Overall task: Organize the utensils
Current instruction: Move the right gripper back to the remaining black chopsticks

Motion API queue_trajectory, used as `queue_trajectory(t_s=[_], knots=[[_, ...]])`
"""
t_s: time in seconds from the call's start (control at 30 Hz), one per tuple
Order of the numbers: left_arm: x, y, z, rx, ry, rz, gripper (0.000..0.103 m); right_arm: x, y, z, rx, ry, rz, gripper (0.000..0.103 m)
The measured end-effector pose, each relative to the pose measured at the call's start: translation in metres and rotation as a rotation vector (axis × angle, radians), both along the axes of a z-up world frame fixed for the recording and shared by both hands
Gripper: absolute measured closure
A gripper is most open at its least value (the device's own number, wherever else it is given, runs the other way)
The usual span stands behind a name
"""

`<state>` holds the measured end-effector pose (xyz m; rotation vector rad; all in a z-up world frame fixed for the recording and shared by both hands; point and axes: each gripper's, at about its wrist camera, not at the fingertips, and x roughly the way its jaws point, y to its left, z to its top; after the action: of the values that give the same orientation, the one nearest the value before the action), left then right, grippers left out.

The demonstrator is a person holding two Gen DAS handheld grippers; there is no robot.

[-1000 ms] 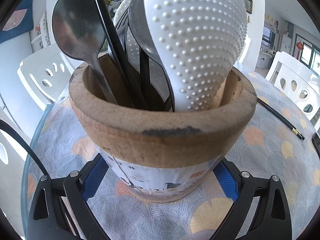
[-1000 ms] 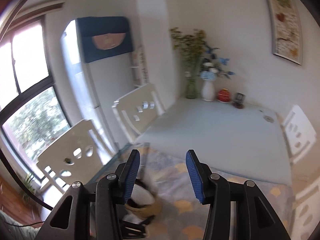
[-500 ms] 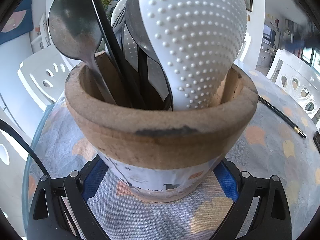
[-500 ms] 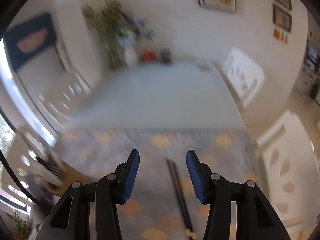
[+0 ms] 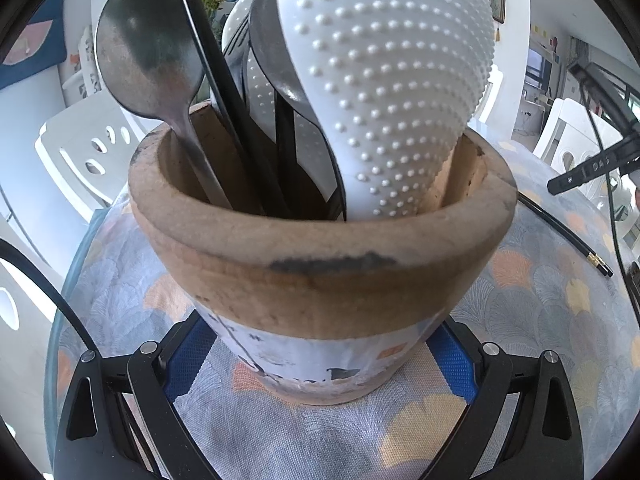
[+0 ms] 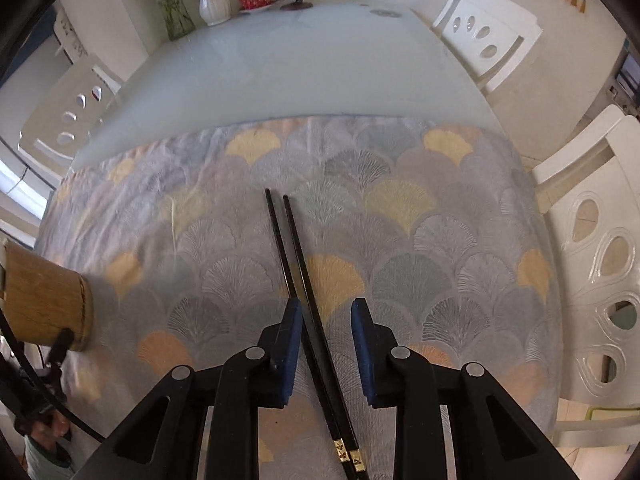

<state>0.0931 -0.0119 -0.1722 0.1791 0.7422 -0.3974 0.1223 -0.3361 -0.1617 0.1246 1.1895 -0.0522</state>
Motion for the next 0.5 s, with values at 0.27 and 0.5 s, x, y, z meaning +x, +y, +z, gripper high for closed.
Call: queue_trajectory(t_s=[0.27,0.5], knots=[[0.000,0.004,0.000,-0.006,0.004,0.000,0.006,0.015,-0.006,-0.027,0.049,0.049,-0.028,0.079],[0.001,0.006,0.001,-0.009,0.006,0.001,0.006,0.018,-0.003,-0.037,0.016,0.069,-0.006,0.079]])
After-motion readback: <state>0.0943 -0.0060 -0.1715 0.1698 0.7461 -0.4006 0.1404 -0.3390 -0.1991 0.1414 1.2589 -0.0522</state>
